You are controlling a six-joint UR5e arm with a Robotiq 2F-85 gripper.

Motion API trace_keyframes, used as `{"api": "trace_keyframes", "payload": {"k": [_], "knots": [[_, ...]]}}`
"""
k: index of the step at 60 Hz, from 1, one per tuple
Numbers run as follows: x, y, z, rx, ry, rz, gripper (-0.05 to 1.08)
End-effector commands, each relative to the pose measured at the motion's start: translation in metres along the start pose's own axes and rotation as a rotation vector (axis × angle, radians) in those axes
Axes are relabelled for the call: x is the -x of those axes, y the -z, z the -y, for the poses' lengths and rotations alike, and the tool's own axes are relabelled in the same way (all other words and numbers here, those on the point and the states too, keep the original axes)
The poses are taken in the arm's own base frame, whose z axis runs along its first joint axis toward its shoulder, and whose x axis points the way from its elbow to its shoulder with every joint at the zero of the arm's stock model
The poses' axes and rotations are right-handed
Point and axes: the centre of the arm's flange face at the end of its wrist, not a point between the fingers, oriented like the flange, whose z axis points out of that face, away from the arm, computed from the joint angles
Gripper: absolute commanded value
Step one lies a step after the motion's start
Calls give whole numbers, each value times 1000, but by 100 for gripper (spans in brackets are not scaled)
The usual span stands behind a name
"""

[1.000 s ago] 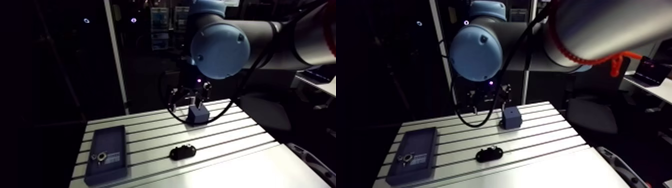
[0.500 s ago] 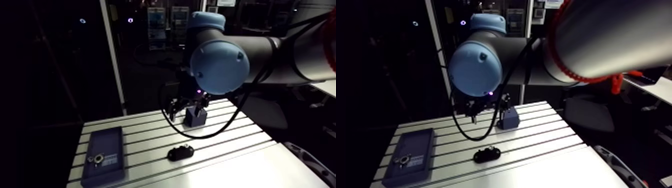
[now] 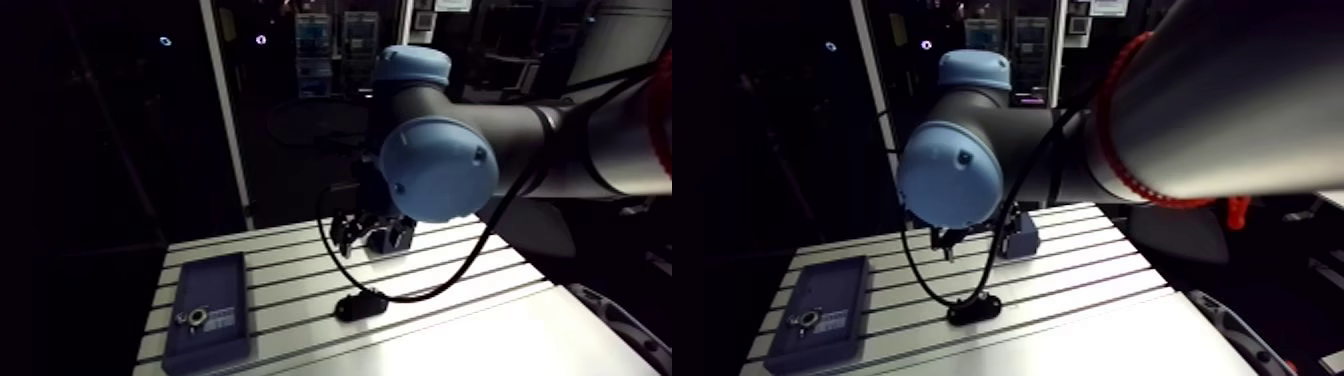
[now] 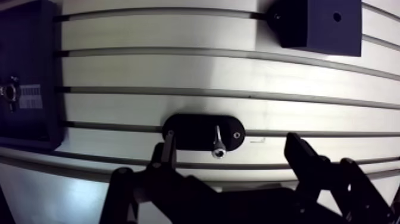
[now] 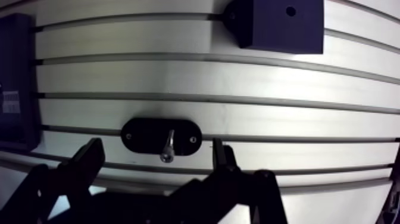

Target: Pick up the M10 bolt and insert it into the hole until fully seated.

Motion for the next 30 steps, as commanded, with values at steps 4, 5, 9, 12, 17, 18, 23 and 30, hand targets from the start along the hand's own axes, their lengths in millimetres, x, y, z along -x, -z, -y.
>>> {"api": "trace_keyframes", "payload": {"k": [4,5,9,12,17,18,23,30], "knots": [[8,-9,2,-4,-4,13,4],[8,-9,2,-4,-4,13,4],[10,-11,2,-6,-7,19,5],[11,-12,3,-7,-7,20,9],[13,-14,3,-9,-11,26,17],[13,-14,3,-9,-11,26,17],[16,-17,4,-11,-12,32,25],[16,-19,4,-9,-14,27,32]]}}
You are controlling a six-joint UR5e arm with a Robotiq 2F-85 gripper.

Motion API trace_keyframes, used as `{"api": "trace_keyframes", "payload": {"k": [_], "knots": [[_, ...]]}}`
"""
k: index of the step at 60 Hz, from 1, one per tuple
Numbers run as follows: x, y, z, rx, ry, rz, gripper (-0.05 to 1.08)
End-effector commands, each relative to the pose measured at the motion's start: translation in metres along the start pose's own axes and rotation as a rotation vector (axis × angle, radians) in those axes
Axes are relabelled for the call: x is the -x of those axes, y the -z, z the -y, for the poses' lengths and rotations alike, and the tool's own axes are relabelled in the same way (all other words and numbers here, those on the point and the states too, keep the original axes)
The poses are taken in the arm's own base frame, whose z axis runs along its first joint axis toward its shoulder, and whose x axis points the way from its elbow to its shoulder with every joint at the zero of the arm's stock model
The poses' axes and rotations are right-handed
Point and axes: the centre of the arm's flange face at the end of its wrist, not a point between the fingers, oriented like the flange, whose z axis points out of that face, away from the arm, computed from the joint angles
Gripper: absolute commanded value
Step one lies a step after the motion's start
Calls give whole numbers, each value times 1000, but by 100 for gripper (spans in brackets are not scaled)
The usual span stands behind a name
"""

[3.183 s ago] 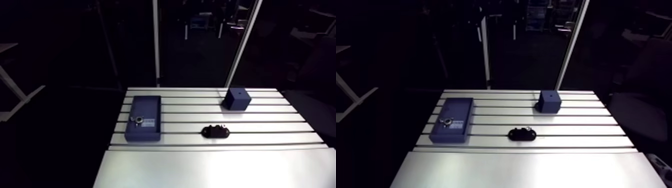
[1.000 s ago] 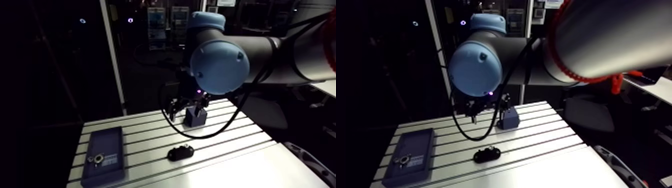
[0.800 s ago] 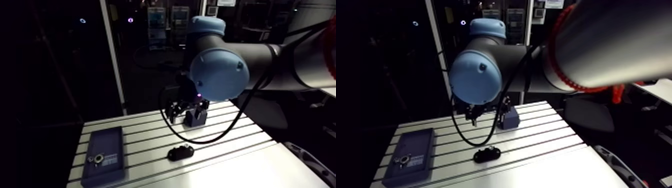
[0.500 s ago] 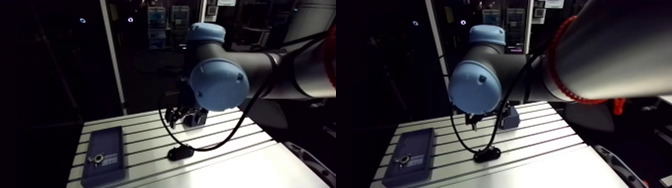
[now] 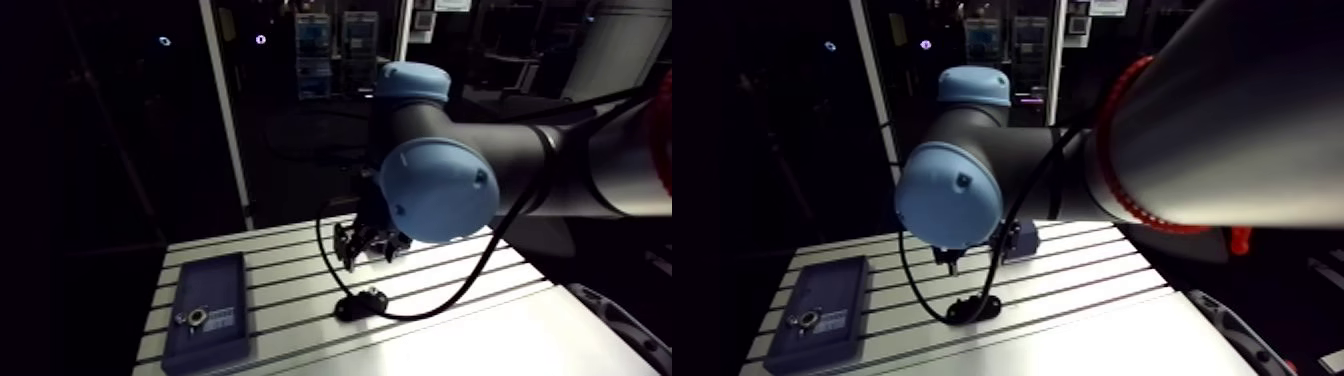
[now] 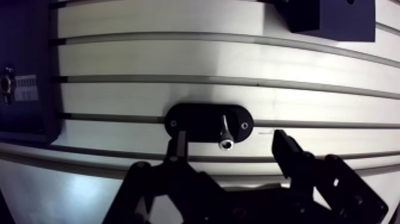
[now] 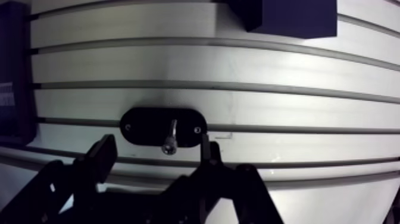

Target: Pick up the M10 bolt and insert it into the hole until fully seated.

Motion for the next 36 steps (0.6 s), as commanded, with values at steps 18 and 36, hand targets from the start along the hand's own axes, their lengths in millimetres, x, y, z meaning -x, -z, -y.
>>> {"api": "trace_keyframes", "payload": {"k": [18,36], "knots": [[4,-10,1,7,-1,-12,39],[7,-14,1,5,-3,-2,43]]}}
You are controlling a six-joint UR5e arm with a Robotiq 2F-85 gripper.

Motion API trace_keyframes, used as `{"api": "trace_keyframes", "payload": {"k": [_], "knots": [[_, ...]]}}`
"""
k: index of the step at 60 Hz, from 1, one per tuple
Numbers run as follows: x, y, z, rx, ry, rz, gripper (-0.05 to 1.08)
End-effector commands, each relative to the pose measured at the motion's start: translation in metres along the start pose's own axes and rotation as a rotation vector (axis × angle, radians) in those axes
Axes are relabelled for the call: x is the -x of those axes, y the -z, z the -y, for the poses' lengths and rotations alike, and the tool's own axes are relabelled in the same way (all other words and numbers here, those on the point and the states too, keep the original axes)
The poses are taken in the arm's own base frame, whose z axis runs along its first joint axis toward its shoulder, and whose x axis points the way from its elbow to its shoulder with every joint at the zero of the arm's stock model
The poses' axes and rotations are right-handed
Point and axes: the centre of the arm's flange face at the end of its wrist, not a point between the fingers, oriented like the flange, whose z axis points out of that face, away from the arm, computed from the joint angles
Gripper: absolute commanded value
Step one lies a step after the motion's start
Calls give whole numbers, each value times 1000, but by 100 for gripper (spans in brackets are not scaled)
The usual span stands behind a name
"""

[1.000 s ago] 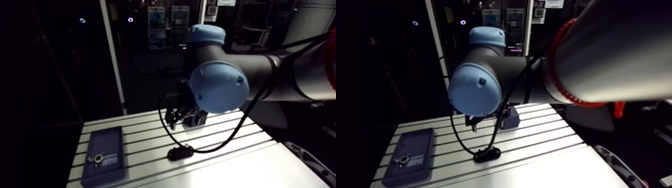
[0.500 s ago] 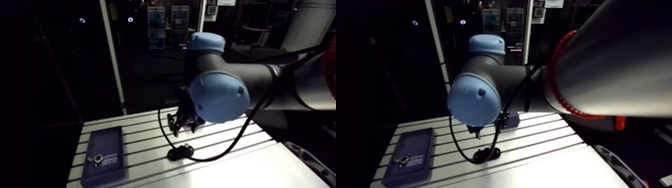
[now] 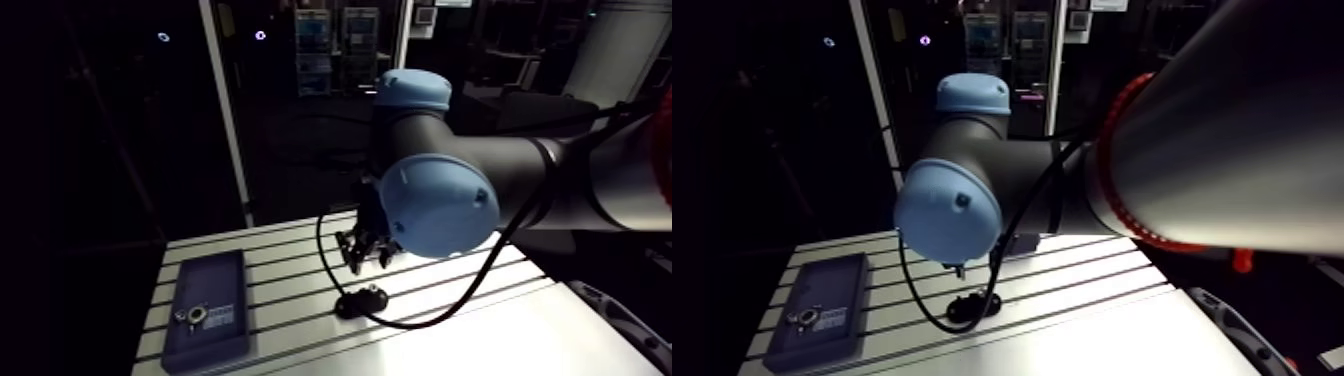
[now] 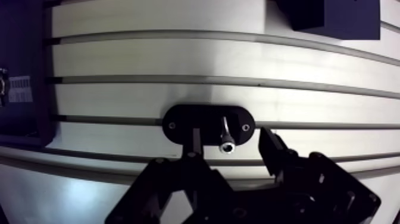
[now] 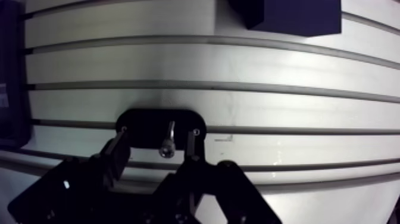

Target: Pick up the M10 bolt and insert it into the hole until fully seated.

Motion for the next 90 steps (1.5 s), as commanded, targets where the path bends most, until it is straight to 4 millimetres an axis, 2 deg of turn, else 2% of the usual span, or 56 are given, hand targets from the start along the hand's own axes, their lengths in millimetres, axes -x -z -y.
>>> {"api": "trace_keyframes", "payload": {"k": [1,90], "knots": [[3,-4,1,-2,-2,8,43],[6,-20,-6,-2,-10,20,44]]}}
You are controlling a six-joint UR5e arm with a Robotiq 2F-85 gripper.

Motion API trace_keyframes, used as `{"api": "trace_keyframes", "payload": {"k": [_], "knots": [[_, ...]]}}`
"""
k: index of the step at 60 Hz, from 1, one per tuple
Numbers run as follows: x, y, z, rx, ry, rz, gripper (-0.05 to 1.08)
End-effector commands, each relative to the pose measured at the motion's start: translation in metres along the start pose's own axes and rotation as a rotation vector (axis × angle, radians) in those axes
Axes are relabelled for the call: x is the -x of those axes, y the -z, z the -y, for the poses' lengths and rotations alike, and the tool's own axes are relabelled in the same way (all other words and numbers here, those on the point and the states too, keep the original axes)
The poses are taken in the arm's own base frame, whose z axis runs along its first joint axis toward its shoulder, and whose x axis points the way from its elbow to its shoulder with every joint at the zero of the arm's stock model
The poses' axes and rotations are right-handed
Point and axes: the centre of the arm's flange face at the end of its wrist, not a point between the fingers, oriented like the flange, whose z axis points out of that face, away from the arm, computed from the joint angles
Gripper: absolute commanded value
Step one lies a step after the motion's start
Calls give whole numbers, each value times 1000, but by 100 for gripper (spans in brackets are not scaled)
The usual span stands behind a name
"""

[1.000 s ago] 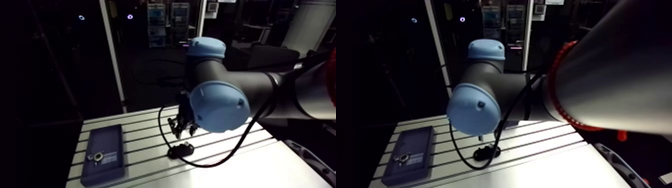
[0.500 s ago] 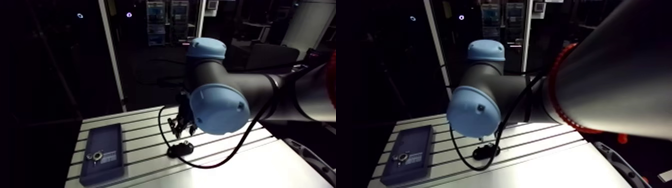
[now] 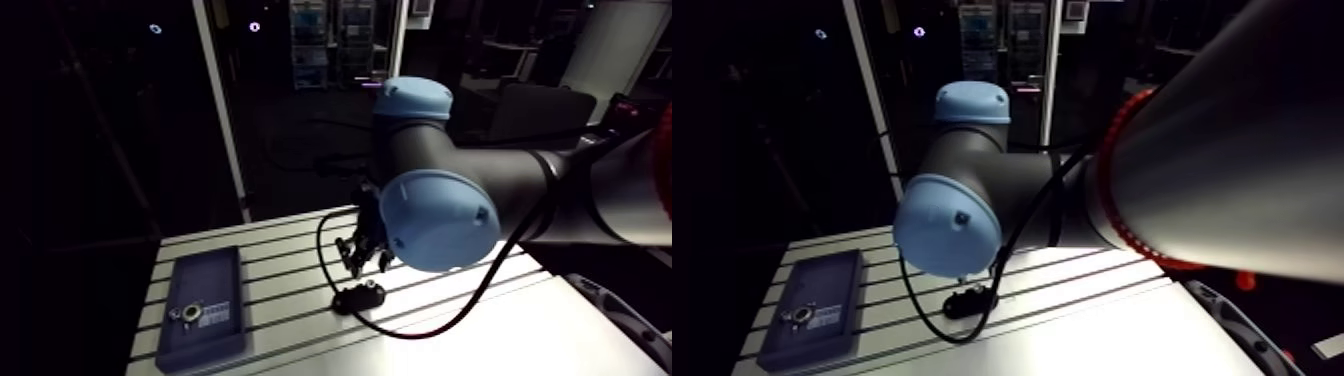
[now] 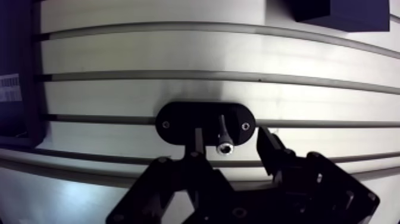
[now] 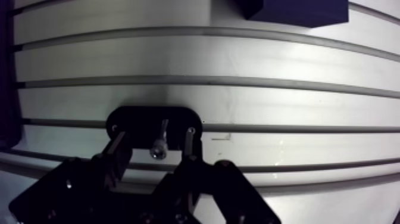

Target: Pick up the M10 bolt and insert it into the hole until fully seated.

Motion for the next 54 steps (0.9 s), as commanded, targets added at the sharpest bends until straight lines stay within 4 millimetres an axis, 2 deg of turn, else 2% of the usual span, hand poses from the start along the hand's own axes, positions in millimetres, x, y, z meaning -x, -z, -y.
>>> {"api": "trace_keyframes", "payload": {"k": [1,54], "knots": [[0,-3,-1,0,-2,8,44],[7,-11,1,-4,-3,28,44]]}}
